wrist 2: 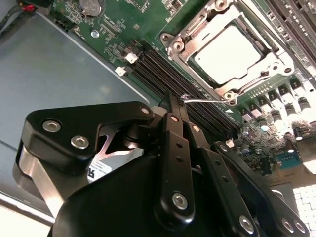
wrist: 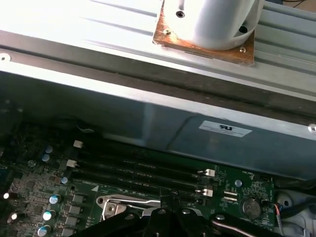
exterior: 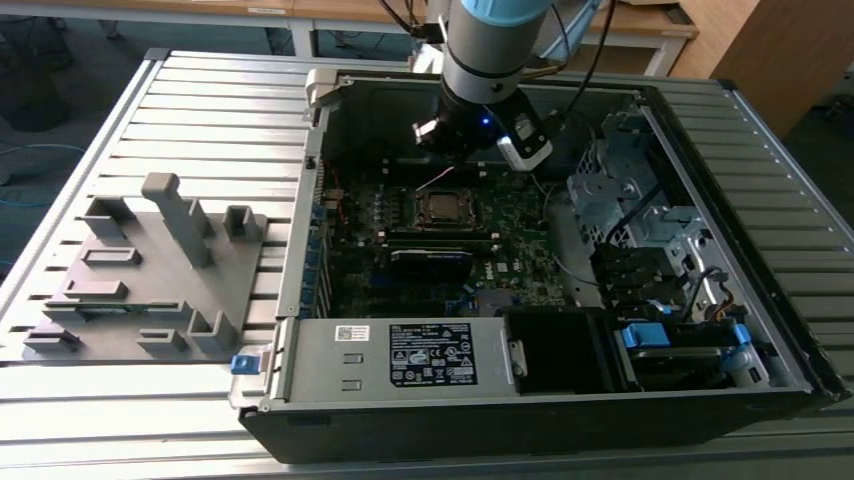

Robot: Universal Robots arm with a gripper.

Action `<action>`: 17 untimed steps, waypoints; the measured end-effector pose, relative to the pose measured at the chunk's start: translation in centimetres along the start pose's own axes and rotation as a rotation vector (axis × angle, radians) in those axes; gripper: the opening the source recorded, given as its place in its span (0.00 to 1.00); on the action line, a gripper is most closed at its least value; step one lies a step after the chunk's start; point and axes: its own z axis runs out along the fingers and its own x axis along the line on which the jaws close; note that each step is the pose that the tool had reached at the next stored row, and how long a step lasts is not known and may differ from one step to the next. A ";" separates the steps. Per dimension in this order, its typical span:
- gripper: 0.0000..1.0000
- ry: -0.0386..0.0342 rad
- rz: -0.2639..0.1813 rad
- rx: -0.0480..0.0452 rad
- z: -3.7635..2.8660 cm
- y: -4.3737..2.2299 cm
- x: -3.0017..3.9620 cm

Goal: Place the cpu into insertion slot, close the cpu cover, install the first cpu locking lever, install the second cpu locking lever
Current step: 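Install the first cpu locking lever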

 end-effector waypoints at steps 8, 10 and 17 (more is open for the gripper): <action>0.10 -0.0239 0.003 0.0050 0.81 -0.18 0.65; 0.10 -0.0266 0.003 0.0056 1.07 -0.28 0.68; 0.10 -0.0305 0.003 0.0066 2.00 -0.60 0.81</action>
